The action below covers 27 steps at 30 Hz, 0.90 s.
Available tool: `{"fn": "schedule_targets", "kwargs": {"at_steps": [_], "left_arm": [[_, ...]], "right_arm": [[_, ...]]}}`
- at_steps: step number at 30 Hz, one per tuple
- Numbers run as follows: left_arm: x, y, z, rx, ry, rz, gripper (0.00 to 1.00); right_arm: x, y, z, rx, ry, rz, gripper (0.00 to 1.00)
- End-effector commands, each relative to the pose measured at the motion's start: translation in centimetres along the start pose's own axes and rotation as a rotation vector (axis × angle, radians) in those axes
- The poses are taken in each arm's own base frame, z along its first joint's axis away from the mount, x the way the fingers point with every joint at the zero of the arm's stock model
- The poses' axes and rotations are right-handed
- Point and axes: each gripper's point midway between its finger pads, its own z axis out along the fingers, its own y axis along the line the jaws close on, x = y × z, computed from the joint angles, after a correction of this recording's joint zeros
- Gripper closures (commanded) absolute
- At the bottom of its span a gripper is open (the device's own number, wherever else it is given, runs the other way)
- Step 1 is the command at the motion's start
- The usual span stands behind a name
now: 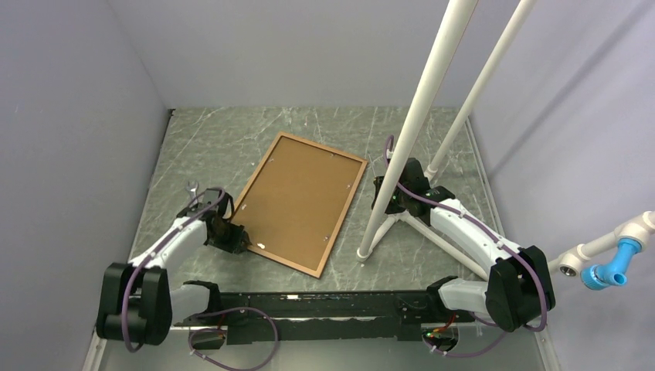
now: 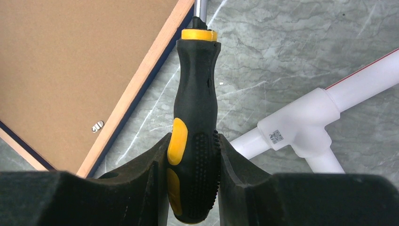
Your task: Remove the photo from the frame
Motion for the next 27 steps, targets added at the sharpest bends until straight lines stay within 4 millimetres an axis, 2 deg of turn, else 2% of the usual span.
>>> {"fn": "schedule_targets", "kwargs": {"at_steps": [1,3,8,11,14,17,22,27], "left_arm": [[-2.9,-0.7,0.3,-0.056,-0.123,0.116,0.86],[-3.9,-1.8,0.1,-0.058,-0.152,0.232,1.00],[-6.9,-5.6,-0.7,-0.090,-0.223,0.557,1.00],[-7.6,-8.4,-0.3,-0.072,-0.197,0.736,1.00],[-8.8,-10.2,-0.4,-0.087,-0.215,0.836,1.00],[-9.1,-12.3,-0.3,-0.031,-0.194,0.912,1.00],[-10.9,-13.4,0.6,-0.051,-0.160,0.977,1.00],[-11.8,-12.9,1.3,-0.068,-0.140,0.980,1.00]], "right_arm": [[-1.3,0.7,-0.4,-0.031,-0.055,0.003,1.00],[-1.2,0.6,-0.3,-0.028,-0.051,0.003,1.00],[-1.3,0.7,-0.4,-0.032,-0.055,0.004,1.00],[-1.2,0.9,-0.3,-0.045,-0.045,0.003,1.00],[-0.9,1.5,-0.2,-0.074,-0.019,0.002,1.00],[-0.4,2.1,-0.2,-0.113,0.004,0.007,1.00],[0.8,2.2,0.2,-0.119,0.063,0.030,1.00],[1.6,0.8,0.1,-0.033,0.109,0.057,1.00]]}}
